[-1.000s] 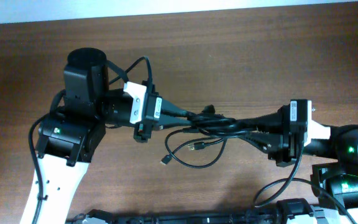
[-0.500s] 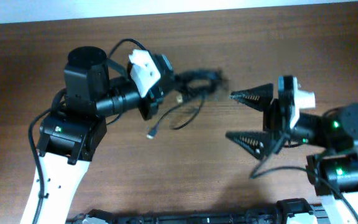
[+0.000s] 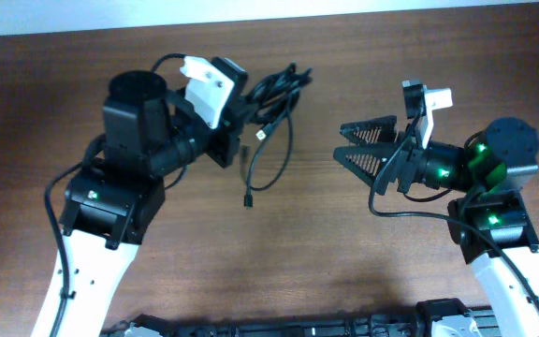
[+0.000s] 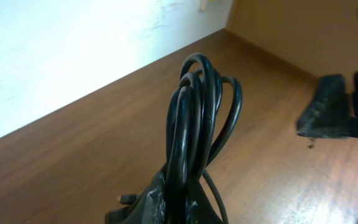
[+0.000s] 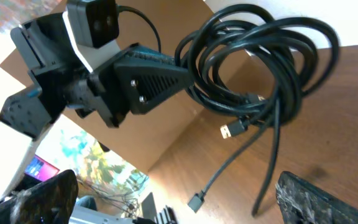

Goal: Untangle cables

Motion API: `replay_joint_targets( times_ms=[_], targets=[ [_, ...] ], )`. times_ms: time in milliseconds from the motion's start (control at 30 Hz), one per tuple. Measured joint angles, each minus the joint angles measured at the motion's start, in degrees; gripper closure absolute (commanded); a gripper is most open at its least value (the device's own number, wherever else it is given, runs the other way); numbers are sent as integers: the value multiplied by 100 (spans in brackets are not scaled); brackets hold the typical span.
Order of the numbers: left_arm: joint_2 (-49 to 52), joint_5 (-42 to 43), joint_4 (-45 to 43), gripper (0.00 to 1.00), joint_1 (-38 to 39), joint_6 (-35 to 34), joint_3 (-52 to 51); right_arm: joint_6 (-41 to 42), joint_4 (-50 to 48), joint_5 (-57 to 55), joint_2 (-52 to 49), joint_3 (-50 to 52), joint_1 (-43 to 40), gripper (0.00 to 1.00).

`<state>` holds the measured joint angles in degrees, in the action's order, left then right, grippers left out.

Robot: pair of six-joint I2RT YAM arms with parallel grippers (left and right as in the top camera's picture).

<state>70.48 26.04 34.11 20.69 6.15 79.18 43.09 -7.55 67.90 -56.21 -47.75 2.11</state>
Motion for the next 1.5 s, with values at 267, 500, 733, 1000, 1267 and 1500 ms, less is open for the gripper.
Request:
replay_joint_targets(
  times_ms=[267,500,733,1000,1267,1500],
  targets=[
    [52,-4,-356,100,645,-20,0,798,-431,-59,0,-4,0,0],
    [293,-13,-570,100,1211,-22,0,922,-483,-63,0,-4,0,14],
    [413,-15,-767,100,1360,-245,0,883,-581,-90,0,-4,0,28],
    [413,533,-1001,100,1360,-463,0,892,-581,-275,0,-4,0,27],
    [413,772,-1014,100,1360,-498,0,782,-920,-407,-66,-4,0,28],
    [413,885,-1038,100,1360,-516,0,758,-1246,-428,-66,-4,0,60]
  ],
)
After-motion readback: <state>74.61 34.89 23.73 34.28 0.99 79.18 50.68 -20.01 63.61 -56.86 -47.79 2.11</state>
